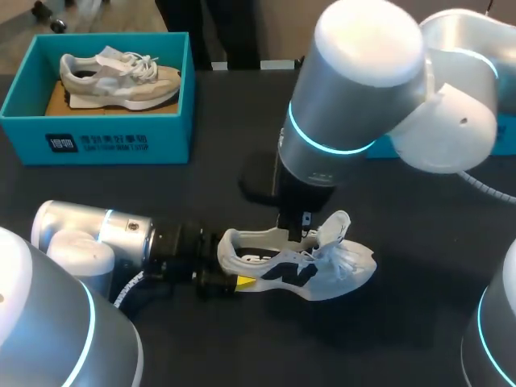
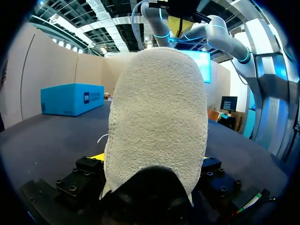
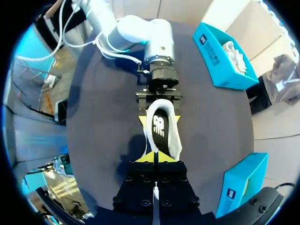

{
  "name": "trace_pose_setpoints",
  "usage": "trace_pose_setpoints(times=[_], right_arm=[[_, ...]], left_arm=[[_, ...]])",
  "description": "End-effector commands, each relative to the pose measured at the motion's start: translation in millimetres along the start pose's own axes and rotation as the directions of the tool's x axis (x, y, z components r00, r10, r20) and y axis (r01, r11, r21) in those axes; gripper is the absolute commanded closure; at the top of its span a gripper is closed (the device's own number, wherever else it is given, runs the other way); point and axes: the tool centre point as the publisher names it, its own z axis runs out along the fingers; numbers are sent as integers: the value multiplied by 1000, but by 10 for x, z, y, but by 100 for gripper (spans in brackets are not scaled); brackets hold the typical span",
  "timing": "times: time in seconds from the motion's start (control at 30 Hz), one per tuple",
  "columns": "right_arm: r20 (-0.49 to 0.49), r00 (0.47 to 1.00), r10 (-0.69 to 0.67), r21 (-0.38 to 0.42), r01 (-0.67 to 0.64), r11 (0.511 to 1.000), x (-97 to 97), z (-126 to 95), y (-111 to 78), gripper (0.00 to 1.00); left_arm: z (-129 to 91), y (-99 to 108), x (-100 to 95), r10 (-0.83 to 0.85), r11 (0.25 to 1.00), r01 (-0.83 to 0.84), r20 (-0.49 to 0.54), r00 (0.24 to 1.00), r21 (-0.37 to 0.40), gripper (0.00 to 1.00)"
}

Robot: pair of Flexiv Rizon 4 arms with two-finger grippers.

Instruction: Take the shoe out of the shoebox, open the shoe tongue, remove and reinsert the insole, then place the shoe into the shoebox

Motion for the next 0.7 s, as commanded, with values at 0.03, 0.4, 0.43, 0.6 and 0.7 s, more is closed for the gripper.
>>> trace_pose_setpoints(times=[0.03, 0.4, 0.43, 0.6, 0.7], right_arm=[[-12, 1000, -14, 37, 15, 999, -61, 334, 211, 100], [-23, 992, -122, 50, 123, 991, -82, 730, 225, 100], [-25, 991, -129, 54, 130, 990, -83, 772, 228, 100], [-28, 983, -179, 57, 180, 982, -140, 956, 217, 100], [-36, 981, -191, 68, 193, 979, -151, 1018, 197, 100]], left_arm=[[22, 12, -7, 0, 1000, 0, 1, 1000, -1, 100], [22, 12, -7, 0, 1000, 0, 1, 1000, -1, 100], [22, 12, -7, 0, 1000, 0, 1, 1000, -1, 100], [22, 12, -7, 0, 1000, 0, 1, 1000, -1, 100], [22, 12, -7, 0, 1000, 0, 1, 1000, -1, 100]])
